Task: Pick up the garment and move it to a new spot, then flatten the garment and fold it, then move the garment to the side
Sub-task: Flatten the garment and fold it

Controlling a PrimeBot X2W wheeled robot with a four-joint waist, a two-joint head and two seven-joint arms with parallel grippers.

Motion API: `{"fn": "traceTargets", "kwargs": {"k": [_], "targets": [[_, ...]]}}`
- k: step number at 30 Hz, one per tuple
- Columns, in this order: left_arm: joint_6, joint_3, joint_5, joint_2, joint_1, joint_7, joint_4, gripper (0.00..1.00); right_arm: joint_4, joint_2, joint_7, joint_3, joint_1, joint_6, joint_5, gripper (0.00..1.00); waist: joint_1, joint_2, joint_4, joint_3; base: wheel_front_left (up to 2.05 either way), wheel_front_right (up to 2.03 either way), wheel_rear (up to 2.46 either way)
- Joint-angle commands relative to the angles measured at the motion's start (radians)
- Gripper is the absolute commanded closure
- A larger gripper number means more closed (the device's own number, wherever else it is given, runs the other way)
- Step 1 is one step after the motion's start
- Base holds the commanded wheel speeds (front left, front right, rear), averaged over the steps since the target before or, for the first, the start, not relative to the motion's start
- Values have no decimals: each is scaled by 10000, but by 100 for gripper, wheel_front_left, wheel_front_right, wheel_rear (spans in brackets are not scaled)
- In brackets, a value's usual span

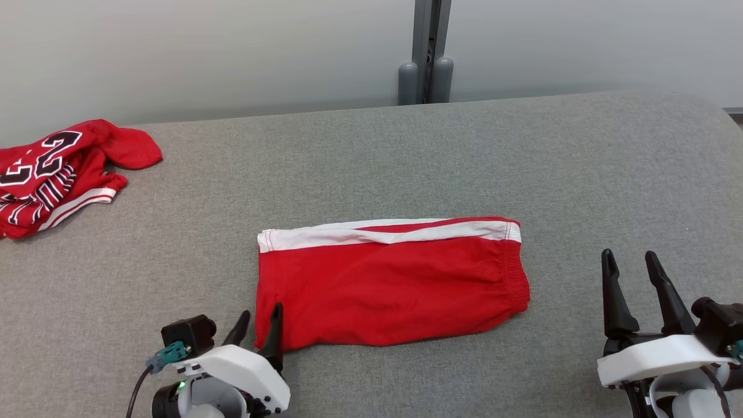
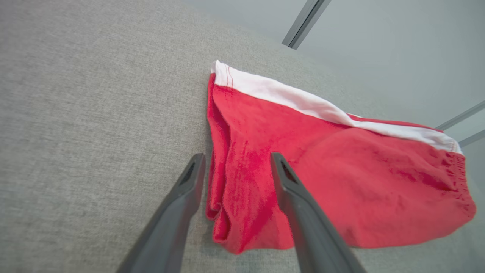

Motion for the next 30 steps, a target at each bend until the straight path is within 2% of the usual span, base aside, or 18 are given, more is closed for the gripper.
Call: {"fn": "traceTargets", "kwargs": {"k": [1, 8, 15, 22, 30], "targets": [[169, 12, 210, 192, 144, -154, -204, 0, -13, -55, 6, -50, 9, 3, -86, 0, 0, -1, -2, 7, 0, 0, 0], [102, 51, 533, 462, 295, -853, -954, 0, 31, -55, 7, -135, 106, 3, -95, 0, 0, -1, 66, 8, 0, 0, 0], [343, 404, 1431, 717, 587, -1411, -2259, 0, 109, -55, 70, -221, 232, 3, -89, 0, 0, -1, 234, -119, 0, 0, 0], [347, 932, 2519, 567, 1122, -1437, -3368, 0, 168, -55, 225, -259, 371, 3, -148, 0, 0, -1, 466, -348, 0, 0, 0], [115, 1473, 3264, 210, 1537, -1440, -3601, 0, 406, -55, 600, -3, 300, 3, -130, 0, 0, -1, 757, -463, 0, 0, 0]]}}
